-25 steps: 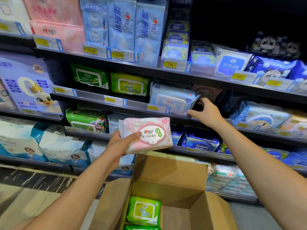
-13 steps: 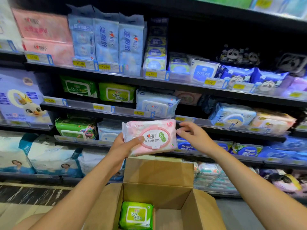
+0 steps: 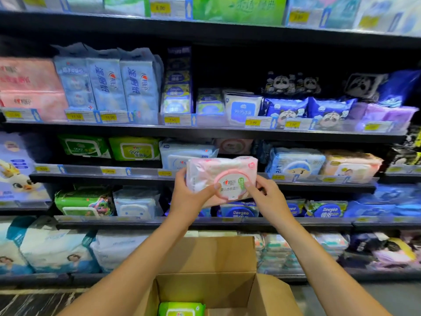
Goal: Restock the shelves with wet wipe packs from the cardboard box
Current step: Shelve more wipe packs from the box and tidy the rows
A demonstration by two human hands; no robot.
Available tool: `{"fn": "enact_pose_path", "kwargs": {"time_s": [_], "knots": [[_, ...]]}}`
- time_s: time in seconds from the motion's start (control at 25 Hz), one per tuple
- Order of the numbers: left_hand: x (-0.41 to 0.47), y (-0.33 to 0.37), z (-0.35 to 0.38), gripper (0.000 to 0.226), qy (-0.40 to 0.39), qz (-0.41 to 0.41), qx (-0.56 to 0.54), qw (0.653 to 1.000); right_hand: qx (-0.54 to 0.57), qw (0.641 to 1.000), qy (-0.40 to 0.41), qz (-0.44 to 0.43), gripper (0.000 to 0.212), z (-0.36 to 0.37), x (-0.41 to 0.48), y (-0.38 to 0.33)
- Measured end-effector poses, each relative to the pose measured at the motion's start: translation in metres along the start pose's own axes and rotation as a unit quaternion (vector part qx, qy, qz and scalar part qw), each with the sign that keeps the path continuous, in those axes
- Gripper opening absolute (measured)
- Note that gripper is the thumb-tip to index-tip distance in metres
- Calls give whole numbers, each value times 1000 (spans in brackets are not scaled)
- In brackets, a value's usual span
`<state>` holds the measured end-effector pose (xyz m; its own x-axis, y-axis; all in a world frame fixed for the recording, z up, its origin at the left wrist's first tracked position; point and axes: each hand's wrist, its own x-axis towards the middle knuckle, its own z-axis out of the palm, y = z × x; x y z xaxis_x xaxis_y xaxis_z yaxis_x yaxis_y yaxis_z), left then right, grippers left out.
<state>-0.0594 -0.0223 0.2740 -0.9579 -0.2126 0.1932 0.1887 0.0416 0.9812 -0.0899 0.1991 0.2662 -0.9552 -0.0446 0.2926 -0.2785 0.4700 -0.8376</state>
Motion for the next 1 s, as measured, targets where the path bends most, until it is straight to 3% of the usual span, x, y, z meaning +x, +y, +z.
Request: {"fn": "enact_pose_path", "kwargs": {"time_s": [0.12,0.36,0.48,0.56,0.64,1.0], "knots": [[11,5,35,95,38,30,80,996,85,996,38,17,13,-8,13,12],[23,5,82,76,61,132,149,978,231,969,81,29,29,-16,47,30],[36,0,93,74,130,202,272,932,299,951,70,34,35,-12,58,37],[47,-5,95,80,171,205,354,896,327,942,64,40,38,-11,65,39],[54,-8,93,84,179,202,385,883,340,938,56,44,42,-10,70,43],[78,-22,101,88,96,202,347,911,274,957,75,62,59,-9,77,54]]}}
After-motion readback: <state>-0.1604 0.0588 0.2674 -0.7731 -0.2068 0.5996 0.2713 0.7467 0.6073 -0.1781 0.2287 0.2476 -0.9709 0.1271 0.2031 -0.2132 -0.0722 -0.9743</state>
